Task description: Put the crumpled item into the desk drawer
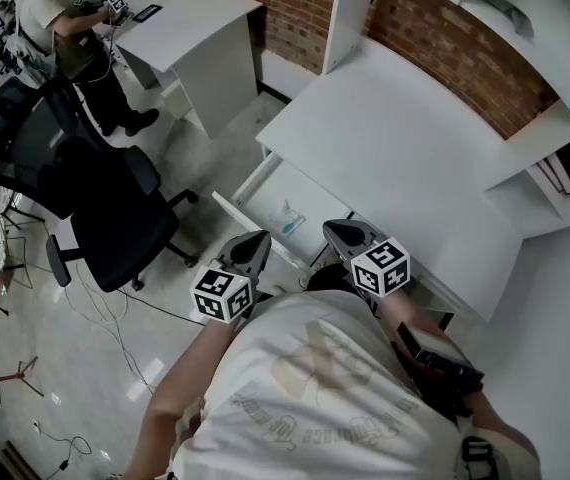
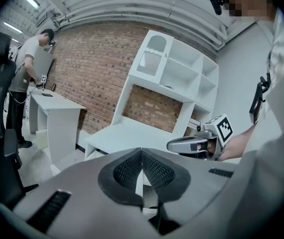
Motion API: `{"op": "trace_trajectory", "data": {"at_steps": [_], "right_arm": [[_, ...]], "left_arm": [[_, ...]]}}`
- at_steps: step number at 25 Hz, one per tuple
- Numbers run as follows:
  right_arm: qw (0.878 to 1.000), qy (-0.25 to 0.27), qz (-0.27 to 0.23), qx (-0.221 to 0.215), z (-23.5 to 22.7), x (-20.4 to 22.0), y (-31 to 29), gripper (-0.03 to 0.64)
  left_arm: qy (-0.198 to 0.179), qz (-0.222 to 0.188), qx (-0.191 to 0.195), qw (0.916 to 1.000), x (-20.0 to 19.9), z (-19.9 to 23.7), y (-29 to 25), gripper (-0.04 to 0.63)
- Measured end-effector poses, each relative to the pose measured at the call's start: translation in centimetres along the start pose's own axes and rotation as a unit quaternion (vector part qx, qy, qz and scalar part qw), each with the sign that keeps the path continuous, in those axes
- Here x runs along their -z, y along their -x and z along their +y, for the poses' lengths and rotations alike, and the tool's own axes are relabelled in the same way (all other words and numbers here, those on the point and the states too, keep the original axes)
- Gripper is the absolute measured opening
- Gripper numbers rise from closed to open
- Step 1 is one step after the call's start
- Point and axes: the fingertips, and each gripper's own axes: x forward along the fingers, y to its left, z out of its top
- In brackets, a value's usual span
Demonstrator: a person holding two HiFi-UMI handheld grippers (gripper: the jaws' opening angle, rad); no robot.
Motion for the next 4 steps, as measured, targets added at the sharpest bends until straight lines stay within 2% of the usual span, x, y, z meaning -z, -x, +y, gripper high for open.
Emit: {"op": "trace_trajectory", "data": {"at_steps": [4], "right_arm": [[1.000,-0.001,0.000,0.001,-0.10,0.06,0.03,0.023]], "left_arm": [[-0.002,0.002,0.004,1.0000,0.01,-0.20,-0.27,0.020]]}}
